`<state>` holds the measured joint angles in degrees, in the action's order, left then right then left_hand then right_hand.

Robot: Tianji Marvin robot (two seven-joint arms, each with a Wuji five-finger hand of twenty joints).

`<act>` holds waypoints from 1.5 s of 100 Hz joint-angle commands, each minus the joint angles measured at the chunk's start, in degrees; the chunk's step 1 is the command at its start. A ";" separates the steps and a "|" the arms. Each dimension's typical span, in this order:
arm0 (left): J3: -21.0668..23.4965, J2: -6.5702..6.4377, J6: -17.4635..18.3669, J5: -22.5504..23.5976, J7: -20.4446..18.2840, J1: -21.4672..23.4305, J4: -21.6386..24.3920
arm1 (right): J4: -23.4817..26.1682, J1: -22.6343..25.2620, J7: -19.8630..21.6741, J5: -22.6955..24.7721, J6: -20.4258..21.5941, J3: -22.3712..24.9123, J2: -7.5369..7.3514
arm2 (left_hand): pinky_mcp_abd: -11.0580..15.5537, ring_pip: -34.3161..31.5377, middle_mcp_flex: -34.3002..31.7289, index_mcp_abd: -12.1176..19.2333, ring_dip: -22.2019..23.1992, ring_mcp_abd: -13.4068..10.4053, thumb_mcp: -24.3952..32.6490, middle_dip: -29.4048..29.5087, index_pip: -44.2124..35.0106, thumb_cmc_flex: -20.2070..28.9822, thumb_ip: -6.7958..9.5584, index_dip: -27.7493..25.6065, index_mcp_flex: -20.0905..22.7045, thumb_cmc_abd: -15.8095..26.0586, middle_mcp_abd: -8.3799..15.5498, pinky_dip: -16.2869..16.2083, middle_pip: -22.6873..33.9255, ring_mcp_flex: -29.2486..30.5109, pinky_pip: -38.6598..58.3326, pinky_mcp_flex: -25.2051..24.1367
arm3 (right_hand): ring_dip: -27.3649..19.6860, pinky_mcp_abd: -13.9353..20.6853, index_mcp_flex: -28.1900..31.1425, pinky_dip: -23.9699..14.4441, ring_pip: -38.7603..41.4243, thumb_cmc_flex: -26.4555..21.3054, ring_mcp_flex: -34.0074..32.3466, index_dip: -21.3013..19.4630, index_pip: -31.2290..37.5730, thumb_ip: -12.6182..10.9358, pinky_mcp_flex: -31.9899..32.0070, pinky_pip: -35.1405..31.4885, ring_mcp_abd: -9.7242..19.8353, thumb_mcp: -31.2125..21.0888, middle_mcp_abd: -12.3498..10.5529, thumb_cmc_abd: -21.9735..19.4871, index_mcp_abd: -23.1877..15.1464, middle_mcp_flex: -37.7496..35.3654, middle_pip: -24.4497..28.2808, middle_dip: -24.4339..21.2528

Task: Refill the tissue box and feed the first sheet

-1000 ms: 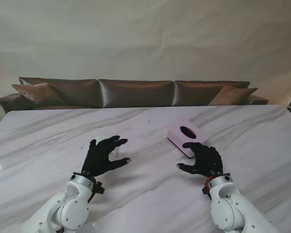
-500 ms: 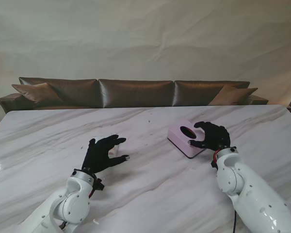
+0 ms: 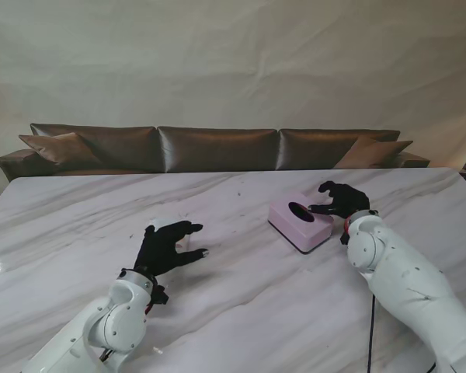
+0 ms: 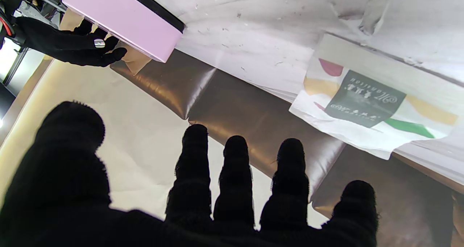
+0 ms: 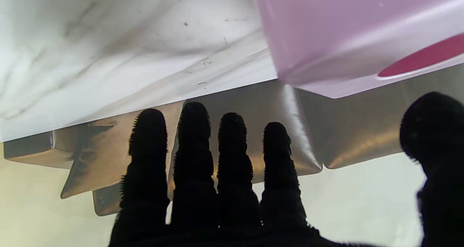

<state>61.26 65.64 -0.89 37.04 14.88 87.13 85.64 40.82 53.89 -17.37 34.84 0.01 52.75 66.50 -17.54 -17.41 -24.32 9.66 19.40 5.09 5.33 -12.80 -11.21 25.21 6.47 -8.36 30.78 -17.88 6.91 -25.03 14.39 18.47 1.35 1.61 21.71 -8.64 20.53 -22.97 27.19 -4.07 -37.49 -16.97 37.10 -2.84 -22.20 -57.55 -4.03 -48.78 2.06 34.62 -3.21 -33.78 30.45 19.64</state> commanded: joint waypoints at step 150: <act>3.34 0.37 -0.47 0.99 1.98 5.18 1.53 | 18.02 7.53 12.50 -9.53 8.68 -5.86 1.57 | 1.68 0.56 -1.28 -1.28 0.86 0.11 -0.01 -0.92 -1.39 -0.10 1.66 -1.80 1.08 1.75 -0.89 -0.71 1.04 1.22 49.22 -0.27 | 1.76 0.42 3.29 -1.02 1.18 0.90 -14.04 1.35 0.69 -0.51 -5.59 -5.28 -0.86 -1.20 -1.25 -0.71 1.35 -8.62 0.97 3.46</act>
<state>64.41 65.87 -1.18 37.89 17.38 91.65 86.51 57.71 60.65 -6.36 25.18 7.77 47.61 67.93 -17.54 -17.41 -24.33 9.10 19.85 5.09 5.33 -12.96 -11.80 25.22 6.50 -9.06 30.92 -17.88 6.83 -25.06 14.50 18.47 1.35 1.61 22.54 -8.71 23.34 -23.22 27.24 -4.27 -49.72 -15.93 38.09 -2.84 -27.70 -61.13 -5.69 -48.83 1.70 34.55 -1.50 -40.67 31.14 22.31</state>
